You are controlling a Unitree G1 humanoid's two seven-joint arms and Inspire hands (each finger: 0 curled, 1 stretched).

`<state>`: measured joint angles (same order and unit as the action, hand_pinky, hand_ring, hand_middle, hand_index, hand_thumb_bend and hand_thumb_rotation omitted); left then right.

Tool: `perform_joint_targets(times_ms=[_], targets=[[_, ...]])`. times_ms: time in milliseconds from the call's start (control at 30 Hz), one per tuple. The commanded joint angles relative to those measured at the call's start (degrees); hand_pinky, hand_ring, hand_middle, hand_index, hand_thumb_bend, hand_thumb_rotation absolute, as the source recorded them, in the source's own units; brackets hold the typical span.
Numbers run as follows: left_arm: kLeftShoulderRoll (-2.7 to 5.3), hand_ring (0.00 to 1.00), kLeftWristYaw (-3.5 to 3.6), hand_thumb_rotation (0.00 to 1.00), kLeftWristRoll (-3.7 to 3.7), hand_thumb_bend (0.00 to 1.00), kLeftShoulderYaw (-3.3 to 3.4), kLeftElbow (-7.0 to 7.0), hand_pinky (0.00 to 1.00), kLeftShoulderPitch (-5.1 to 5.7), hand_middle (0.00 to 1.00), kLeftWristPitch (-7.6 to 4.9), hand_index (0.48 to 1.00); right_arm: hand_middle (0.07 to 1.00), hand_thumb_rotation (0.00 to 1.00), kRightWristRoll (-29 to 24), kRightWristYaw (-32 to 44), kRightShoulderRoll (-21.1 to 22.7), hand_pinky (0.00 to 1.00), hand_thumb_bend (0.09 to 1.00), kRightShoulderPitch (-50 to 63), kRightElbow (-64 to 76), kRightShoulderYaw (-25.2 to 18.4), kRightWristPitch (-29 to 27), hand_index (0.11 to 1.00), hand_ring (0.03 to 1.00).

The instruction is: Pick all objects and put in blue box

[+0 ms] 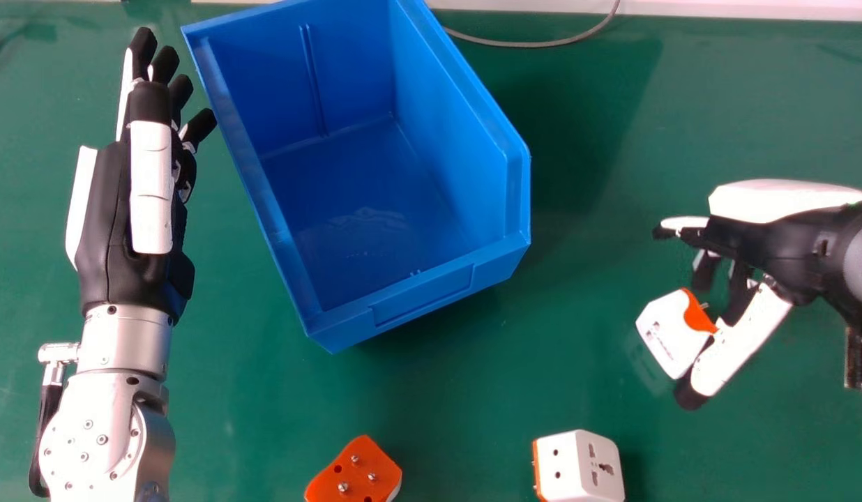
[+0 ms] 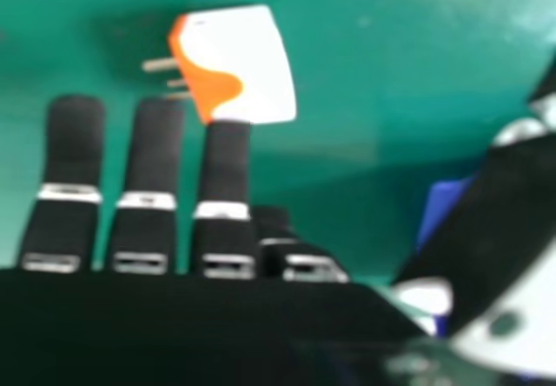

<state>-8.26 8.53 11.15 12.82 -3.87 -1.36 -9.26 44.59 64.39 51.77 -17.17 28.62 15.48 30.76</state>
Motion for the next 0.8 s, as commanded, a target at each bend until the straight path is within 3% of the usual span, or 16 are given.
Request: perform_joint_targets(times_ms=[0,333,367,433,467,567,600,700,733,767], targets=[[-0.33,1.00,0.43,0.97,0.10,0.84,-0.43,-1.75,0.94,-0.43,1.00,-0.28,0.999,0.536,0.36,2.27,-0.61,0.04,0.32,0.994,0.40,-0.31,0.01,0.41,0.924,0.418],[-0.87,1.00,1.91,0.97,1.31,0.85,-0.47,-0.72,0.94,-1.30,1.00,-0.05,1.000,0.442,0.35,5.02,-0.81,-0.90,0.22,0.998,1.18,-2.93,1.16,-0.75,0.916,0.308],[-0.89,1.00,2.05,0.97,1.33,0.85,-0.44,-0.58,0.94,-1.36,1.00,-0.19,1.000,0.489,0.36,5.43,-1.10,-1.13,0.23,0.999,1.23,-3.20,1.31,-0.72,0.918,0.340],[-0.81,1.00,2.07,0.97,1.28,0.85,-0.34,-0.12,0.94,-1.53,1.00,-0.50,1.000,0.489,0.36,6.28,-1.61,-1.67,0.23,0.999,1.39,-3.51,1.48,-0.38,0.918,0.340],[-0.76,1.00,1.92,0.97,1.15,0.85,-0.31,-0.06,0.94,-1.55,1.00,-0.54,1.000,0.567,0.36,6.71,-1.99,-2.01,0.29,0.999,1.62,-3.53,1.39,-0.21,0.926,0.418],[-0.83,1.00,1.92,0.97,0.90,0.85,-0.29,-0.05,0.94,-1.52,1.00,-0.84,1.000,0.567,0.36,7.82,-2.87,-2.77,0.29,0.999,2.32,-3.24,0.94,0.13,0.926,0.418],[-0.90,1.00,1.98,0.97,0.76,0.85,-0.29,0.07,0.94,-1.54,1.00,-1.09,1.000,0.653,0.36,8.17,-2.97,-2.84,0.38,1.000,2.35,-3.24,0.97,0.15,0.937,0.517],[-1.01,1.00,2.19,0.97,0.86,0.85,-0.21,0.33,0.94,-1.59,1.00,-1.30,1.000,0.653,0.36,9.15,-2.81,-3.32,0.38,1.000,2.11,-3.63,1.08,0.49,0.937,0.517],[-1.03,1.00,2.23,0.97,0.91,0.84,-0.19,0.29,0.94,-1.55,1.00,-1.24,1.000,0.722,0.36,9.41,-2.60,-3.60,0.45,1.000,1.98,-3.85,1.07,0.73,0.946,0.601],[-1.06,1.00,2.20,0.97,0.85,0.84,-0.18,0.29,0.94,-1.53,1.00,-1.21,1.000,0.722,0.36,9.61,-2.37,-3.84,0.45,1.000,1.81,-4.10,1.11,0.97,0.946,0.601]])
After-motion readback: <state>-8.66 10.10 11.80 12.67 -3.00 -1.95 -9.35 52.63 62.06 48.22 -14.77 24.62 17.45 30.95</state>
